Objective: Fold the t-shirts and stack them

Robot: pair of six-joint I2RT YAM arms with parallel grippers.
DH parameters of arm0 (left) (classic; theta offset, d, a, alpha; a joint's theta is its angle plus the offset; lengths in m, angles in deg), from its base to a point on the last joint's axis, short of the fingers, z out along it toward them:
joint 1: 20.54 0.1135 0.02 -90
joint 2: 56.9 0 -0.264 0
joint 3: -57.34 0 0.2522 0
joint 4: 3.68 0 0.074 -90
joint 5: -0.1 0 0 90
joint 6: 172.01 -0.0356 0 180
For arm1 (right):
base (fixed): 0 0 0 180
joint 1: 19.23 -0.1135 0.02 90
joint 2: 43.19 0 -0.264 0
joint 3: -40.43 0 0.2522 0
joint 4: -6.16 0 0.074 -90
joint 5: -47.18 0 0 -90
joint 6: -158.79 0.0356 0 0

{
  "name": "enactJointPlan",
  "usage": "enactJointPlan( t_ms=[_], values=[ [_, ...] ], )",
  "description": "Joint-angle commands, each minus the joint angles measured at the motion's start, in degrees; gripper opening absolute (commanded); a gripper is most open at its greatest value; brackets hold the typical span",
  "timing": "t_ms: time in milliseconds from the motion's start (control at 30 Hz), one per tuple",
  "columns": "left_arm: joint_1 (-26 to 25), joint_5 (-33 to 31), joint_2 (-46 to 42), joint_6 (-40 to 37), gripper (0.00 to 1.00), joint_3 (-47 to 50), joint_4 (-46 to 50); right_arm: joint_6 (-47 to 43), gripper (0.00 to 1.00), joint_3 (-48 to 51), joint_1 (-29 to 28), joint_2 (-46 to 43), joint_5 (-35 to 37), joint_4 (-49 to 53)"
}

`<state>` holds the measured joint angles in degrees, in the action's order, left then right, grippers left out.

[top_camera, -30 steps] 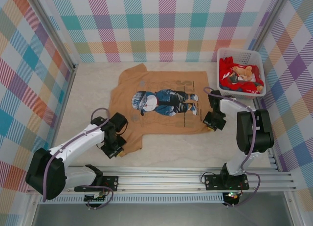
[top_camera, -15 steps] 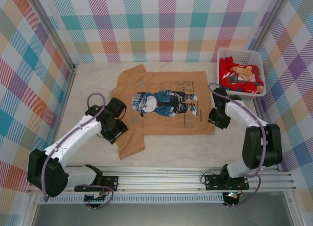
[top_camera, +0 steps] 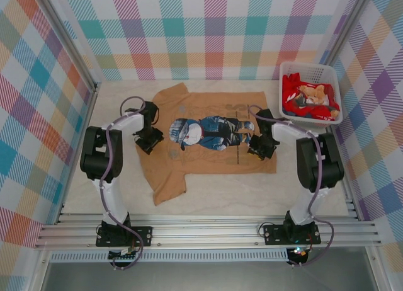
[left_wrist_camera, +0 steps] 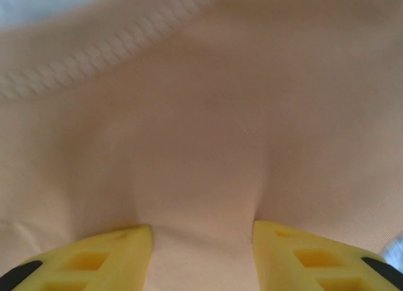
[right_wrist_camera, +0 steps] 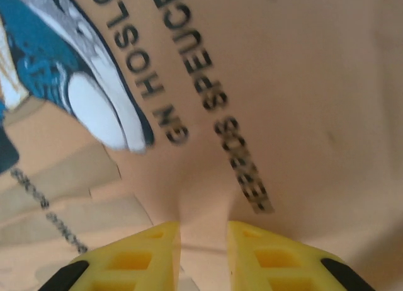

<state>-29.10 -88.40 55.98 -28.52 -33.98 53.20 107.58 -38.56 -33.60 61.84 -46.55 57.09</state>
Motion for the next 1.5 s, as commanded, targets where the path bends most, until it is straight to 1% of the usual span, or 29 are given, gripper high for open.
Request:
enactJointPlan(
  t_ms=[0, 100, 233, 333, 433, 500, 600, 700, 733, 800, 900, 933, 1000, 1067, 1100, 1200, 1333, 1400, 1467],
  values=[
    [3.8, -1.1, 2.7, -3.4, 0.48, -1.0, -0.3, -0.2, 0.27, -5.4, -0.8, 6.0, -3.6, 1.4],
    [7.3, -1.0, 5.0, -5.7, 0.48, -1.6, -0.1, 0.2, 0.3, -12.5, -2.3, 13.0, -7.3, 3.5],
    [12.9, -0.3, 7.2, -7.9, 0.49, -4.7, -0.2, -0.4, 0.33, -24.8, -5.7, 21.3, -9.3, 7.9],
    [13.9, 0.1, 8.3, -10.2, 0.5, -9.6, 1.9, 1.2, 0.33, -29.2, -6.3, 23.3, -7.8, 11.5],
    [12.6, 3.1, 8.0, -11.3, 0.51, -10.7, 2.1, 2.0, 0.34, -26.0, -6.0, 20.3, -3.1, 12.7],
    [10.5, 4.2, 7.2, -11.5, 0.51, -8.9, 2.5, 2.5, 0.34, -21.0, -5.2, 17.3, 0.0, 13.5],
    [6.1, 5.3, 4.3, -10.6, 0.5, -1.7, 0.7, 3.2, 0.34, -10.4, -3.4, 11.4, 1.6, 12.3],
    [1.8, 6.7, 0.0, -7.5, 0.5, 7.2, -3.5, 3.1, 0.36, -1.7, -2.4, 5.1, 2.0, 9.5],
    [0.6, 7.1, -1.4, -6.8, 0.49, 9.1, -4.4, 3.8, 0.36, -0.2, -2.4, 3.1, 3.7, 10.2],
    [-1.4, 6.9, -3.9, -6.7, 0.49, 9.5, -3.8, 2.9, 0.36, 0.6, -2.4, 1.2, 5.1, 10.4],
    [-1.6, 5.2, -8.1, -6.1, 0.5, 6.0, -1.6, 3.0, 0.36, -0.9, -2.5, -1.0, 8.5, 13.4],
    [-1.4, 4.0, -8.4, -6.5, 0.51, 2.5, -0.5, 3.1, 0.37, -1.1, -2.6, -2.5, 9.7, 13.1],
    [-1.0, 2.9, -5.9, -7.1, 0.51, -5.4, 0.7, 2.9, 0.4, -1.5, -2.6, -4.9, 9.8, 10.1],
    [-0.8, 3.7, 0.0, -7.1, 0.5, -15.3, 0.2, 1.9, 0.4, -3.3, -3.2, -5.6, 9.0, 6.6],
    [-0.8, 3.8, 3.4, -7.1, 0.48, -19.9, -0.2, 1.3, 0.4, -4.6, -3.5, -5.1, 8.3, 5.3],
    [-0.9, 3.7, 15.1, -7.0, 0.4, -36.2, -3.0, -0.2, 0.38, -10.4, -4.1, -0.9, 3.8, 2.4],
    [-1.2, 2.8, 30.1, -9.5, 0.31, -57.1, -3.8, -1.4, 0.37, -18.4, -4.2, 7.0, -5.2, -0.7],
    [-1.2, 4.1, 35.9, -8.8, 0.27, -64.2, -4.0, -1.6, 0.36, -22.6, -4.3, 10.7, -8.8, 0.1],
    [-1.2, 4.8, 40.1, -8.1, 0.26, -69.1, -2.9, -1.1, 0.34, -25.4, -4.3, 13.6, -11.4, 0.6]
  ],
)
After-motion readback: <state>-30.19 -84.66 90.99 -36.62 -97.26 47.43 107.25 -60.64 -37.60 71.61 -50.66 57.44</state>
